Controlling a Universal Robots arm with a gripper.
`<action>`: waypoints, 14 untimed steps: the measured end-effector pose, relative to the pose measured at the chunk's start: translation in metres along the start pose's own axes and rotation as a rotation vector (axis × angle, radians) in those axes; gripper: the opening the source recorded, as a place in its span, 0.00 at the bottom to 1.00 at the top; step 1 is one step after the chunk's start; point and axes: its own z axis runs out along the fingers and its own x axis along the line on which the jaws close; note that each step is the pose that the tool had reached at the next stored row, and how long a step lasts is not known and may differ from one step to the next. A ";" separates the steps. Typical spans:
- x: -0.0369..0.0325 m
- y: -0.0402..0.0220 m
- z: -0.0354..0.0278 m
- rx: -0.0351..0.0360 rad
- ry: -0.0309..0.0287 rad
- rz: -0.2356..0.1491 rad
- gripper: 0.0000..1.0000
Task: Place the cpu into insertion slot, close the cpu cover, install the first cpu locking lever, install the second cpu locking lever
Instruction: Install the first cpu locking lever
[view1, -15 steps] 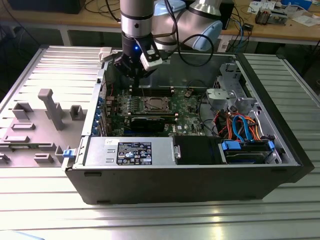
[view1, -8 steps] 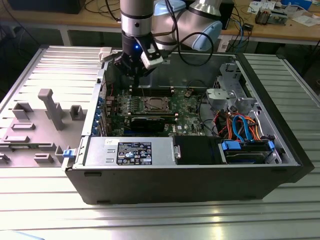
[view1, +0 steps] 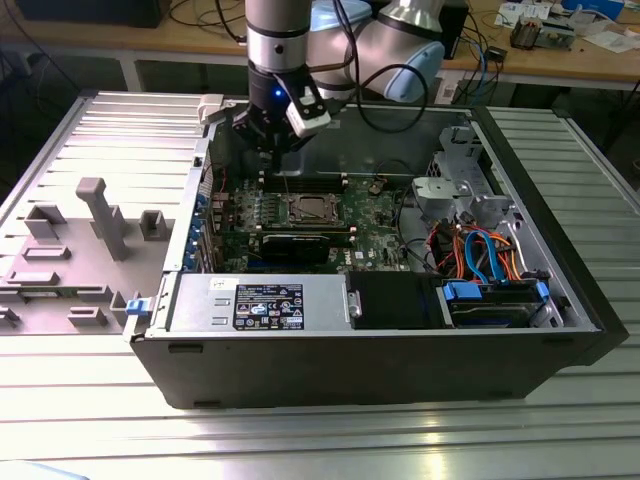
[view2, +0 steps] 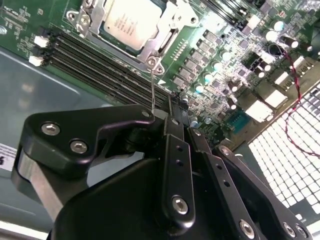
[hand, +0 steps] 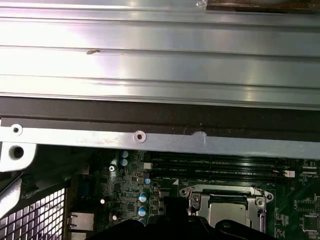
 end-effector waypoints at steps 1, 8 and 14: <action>-0.0036 -0.0002 0.0001 0.0000 0.0002 0.000 0.11; -0.0167 -0.0009 0.0002 0.0000 0.0011 -0.001 0.11; -0.0226 -0.0012 0.0008 -0.0001 0.0012 -0.001 0.11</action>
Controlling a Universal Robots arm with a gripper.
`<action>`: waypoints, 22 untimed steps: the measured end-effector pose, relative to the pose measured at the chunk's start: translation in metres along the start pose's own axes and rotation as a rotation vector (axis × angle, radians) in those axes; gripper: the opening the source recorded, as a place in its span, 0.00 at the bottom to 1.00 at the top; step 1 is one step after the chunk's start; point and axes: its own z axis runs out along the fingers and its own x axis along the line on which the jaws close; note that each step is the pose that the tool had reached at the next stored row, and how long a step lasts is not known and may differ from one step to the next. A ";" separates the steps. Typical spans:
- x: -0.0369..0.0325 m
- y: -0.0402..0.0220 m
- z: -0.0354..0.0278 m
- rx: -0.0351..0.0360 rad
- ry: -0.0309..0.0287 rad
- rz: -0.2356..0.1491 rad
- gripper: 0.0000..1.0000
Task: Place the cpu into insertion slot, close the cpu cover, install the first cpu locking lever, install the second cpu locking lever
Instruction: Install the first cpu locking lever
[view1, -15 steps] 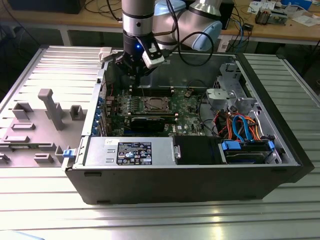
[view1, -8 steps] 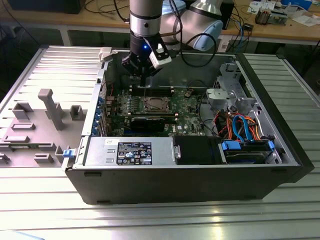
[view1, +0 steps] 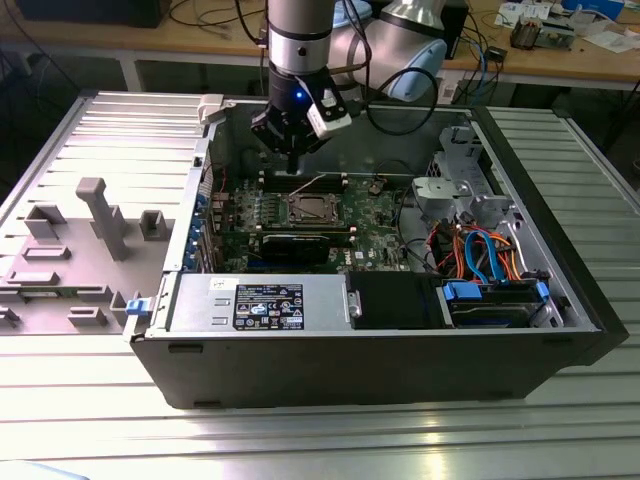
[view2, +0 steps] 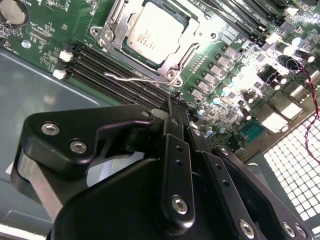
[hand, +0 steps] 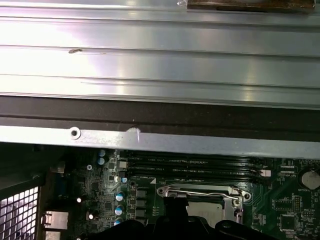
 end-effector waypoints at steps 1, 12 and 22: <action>-0.0001 0.0000 0.0000 0.0000 0.0000 0.000 0.11; -0.0098 -0.0006 0.0033 0.0012 0.0001 0.000 0.11; -0.0224 -0.0015 0.0093 0.0031 0.0002 0.000 0.11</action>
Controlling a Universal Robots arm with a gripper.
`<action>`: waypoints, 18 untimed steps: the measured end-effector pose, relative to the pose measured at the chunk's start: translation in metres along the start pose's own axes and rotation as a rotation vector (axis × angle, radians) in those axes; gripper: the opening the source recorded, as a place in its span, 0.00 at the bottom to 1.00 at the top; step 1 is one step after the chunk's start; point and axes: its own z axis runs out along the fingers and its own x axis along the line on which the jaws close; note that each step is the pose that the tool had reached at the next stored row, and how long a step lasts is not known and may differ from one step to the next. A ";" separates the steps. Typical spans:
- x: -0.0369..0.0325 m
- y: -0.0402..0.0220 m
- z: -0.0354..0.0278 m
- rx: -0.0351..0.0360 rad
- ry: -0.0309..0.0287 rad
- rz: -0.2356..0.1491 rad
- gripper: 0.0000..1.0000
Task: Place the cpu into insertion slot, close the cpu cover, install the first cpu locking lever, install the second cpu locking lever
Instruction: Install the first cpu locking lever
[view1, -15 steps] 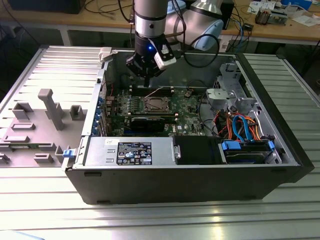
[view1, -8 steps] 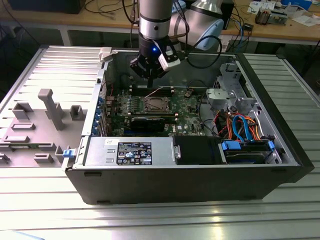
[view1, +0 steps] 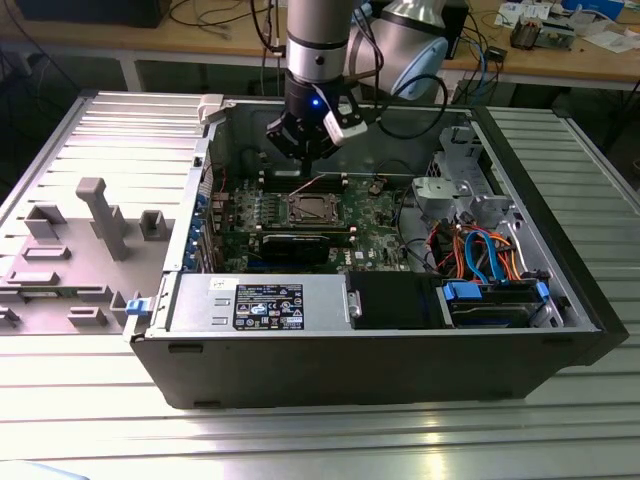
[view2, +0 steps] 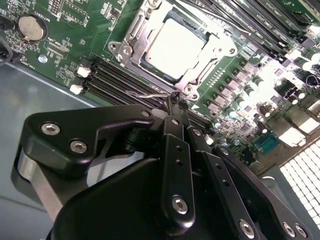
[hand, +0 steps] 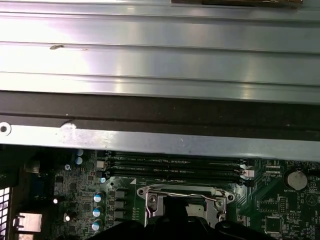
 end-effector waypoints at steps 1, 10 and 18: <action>-0.0010 -0.0001 0.0004 0.0001 0.0000 0.000 0.11; -0.0083 0.0006 0.0075 0.0048 0.0013 -0.030 0.11; 0.0043 0.0029 0.0107 0.0035 0.0016 -0.041 0.11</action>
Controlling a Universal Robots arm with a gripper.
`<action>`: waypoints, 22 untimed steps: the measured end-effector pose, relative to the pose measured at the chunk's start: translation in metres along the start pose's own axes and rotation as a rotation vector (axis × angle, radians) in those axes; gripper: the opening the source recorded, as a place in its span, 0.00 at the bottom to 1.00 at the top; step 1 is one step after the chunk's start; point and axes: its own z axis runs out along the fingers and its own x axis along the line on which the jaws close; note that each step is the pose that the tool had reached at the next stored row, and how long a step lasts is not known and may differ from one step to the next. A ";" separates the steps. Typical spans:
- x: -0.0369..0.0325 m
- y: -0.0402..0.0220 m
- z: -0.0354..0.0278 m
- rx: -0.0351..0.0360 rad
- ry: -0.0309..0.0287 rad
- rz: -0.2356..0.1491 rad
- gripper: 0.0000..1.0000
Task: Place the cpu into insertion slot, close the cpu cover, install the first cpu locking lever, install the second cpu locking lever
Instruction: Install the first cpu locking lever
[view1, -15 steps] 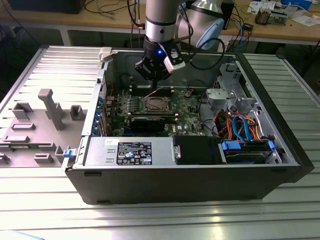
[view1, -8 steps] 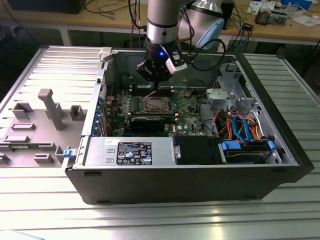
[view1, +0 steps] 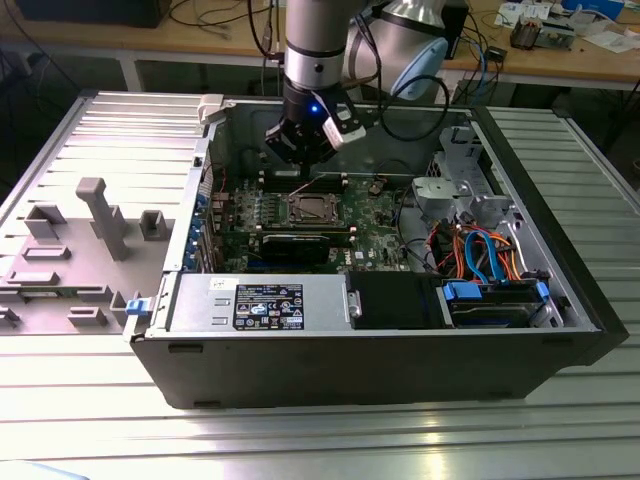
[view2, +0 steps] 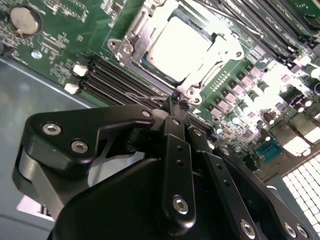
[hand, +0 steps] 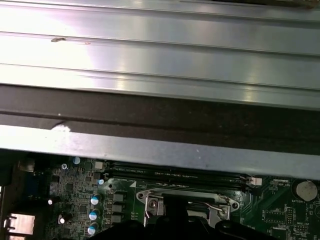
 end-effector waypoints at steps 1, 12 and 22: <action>0.0006 0.0001 0.0002 0.0000 0.0000 0.000 0.11; 0.0013 0.0000 0.0016 0.0000 0.0000 0.000 0.11; 0.0016 0.0043 0.0082 -0.0022 -0.0003 0.004 0.11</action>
